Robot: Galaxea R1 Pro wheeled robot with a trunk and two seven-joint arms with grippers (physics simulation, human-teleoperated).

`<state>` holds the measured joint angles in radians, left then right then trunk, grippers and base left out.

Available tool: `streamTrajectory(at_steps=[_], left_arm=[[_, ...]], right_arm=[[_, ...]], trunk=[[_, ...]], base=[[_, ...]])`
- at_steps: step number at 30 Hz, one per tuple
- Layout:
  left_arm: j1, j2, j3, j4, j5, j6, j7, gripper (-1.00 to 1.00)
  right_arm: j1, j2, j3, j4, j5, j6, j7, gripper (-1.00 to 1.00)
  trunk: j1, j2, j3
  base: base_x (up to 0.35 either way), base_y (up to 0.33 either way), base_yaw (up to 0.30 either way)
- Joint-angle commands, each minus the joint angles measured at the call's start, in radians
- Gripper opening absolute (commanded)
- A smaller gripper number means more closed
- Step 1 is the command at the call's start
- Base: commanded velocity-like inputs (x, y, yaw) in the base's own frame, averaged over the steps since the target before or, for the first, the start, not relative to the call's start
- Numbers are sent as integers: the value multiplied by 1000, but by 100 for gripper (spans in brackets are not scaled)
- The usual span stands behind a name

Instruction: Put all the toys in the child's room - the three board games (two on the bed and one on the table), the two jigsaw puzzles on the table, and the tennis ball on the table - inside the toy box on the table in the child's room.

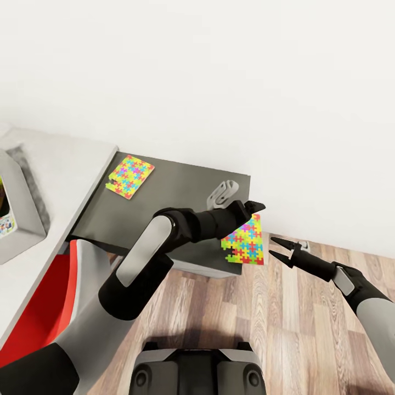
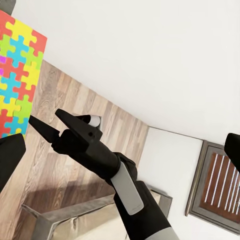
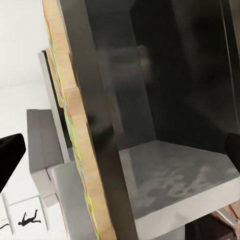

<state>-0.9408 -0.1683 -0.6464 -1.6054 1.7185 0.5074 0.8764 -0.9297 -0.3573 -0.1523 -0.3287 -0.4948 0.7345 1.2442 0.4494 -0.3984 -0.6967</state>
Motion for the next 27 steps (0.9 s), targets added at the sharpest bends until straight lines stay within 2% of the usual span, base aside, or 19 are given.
streamTrajectory(at_steps=[1, 11, 27], left_arm=[[-1, 0, 1, -1, 6, 2, 7, 100], [-1, 0, 1, -1, 6, 2, 7, 100], [-1, 0, 1, -1, 7, 2, 7, 100]], right_arm=[[0, 0, -1, 0, -2, 7, 1, 100], [-1, 0, -1, 0, -2, 7, 1, 100], [-1, 0, -1, 0, -2, 6, 0, 100]], trunk=[[1, -2, -1], [1, -2, -1], [1, -2, 3]], base=[[0, 0, 26], [0, 0, 23], [0, 0, 105]])
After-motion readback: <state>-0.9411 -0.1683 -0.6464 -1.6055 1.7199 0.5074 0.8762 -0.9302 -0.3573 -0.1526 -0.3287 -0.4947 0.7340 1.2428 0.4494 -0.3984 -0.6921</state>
